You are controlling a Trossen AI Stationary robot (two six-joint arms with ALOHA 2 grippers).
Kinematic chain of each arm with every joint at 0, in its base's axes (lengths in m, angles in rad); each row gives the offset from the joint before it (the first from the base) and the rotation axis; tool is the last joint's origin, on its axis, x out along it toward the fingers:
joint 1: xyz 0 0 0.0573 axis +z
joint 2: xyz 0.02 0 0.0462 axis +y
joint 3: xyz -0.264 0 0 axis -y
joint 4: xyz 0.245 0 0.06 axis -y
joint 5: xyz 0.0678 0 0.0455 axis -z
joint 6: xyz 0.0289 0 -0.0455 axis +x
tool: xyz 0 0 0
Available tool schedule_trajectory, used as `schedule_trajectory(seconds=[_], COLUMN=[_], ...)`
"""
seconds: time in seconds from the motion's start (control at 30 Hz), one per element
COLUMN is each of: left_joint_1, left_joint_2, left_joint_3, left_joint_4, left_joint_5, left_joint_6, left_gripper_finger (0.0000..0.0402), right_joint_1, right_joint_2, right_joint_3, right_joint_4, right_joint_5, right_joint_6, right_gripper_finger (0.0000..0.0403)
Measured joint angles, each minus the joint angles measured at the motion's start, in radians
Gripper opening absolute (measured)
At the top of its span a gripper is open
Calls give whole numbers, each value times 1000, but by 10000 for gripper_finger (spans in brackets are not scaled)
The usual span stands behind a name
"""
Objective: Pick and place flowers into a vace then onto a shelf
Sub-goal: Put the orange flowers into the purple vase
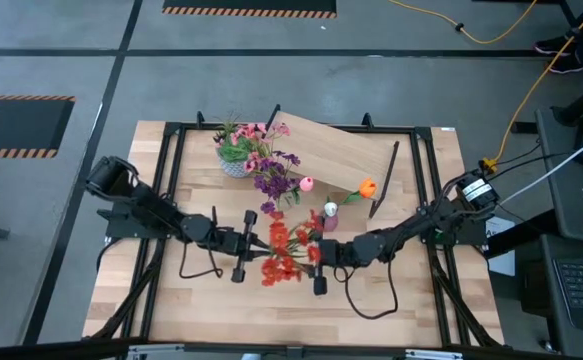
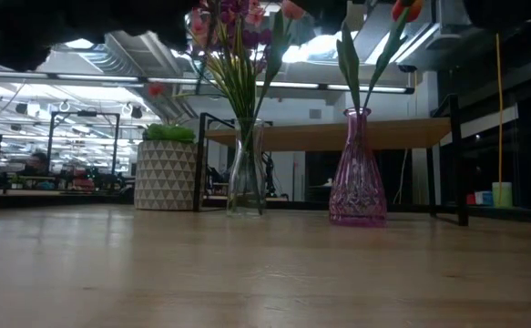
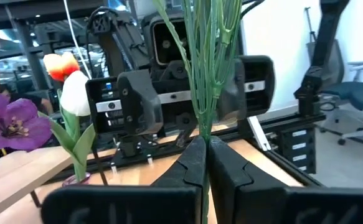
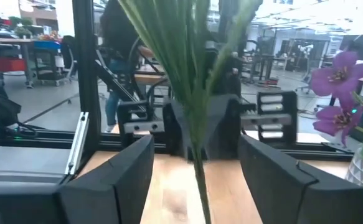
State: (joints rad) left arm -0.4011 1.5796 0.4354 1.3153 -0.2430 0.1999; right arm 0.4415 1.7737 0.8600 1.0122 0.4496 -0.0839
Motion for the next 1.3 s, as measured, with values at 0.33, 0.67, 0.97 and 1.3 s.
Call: schedule_trajectory(seconds=[0.33, 0.67, 0.97, 1.3], left_joint_1=[31, 28, 22, 9], left_joint_2=[99, 91, 91, 90], left_joint_3=[101, 112, 112, 112], left_joint_4=[-2, -1, -6, -2], left_joint_5=[33, 36, 35, 28], left_joint_6=[16, 47, 49, 57], left_gripper_finger=[3, 3, 3, 3], right_joint_1=[-9, -7, -6, -4], right_joint_2=[0, 0, 0, 0], right_joint_3=[0, 0, 0, 0], right_joint_4=[12, 10, 14, 21], right_joint_5=[-7, -7, -7, -8], right_joint_6=[-3, -17, -30, -33], right_gripper_finger=[237, 216, 214, 213])
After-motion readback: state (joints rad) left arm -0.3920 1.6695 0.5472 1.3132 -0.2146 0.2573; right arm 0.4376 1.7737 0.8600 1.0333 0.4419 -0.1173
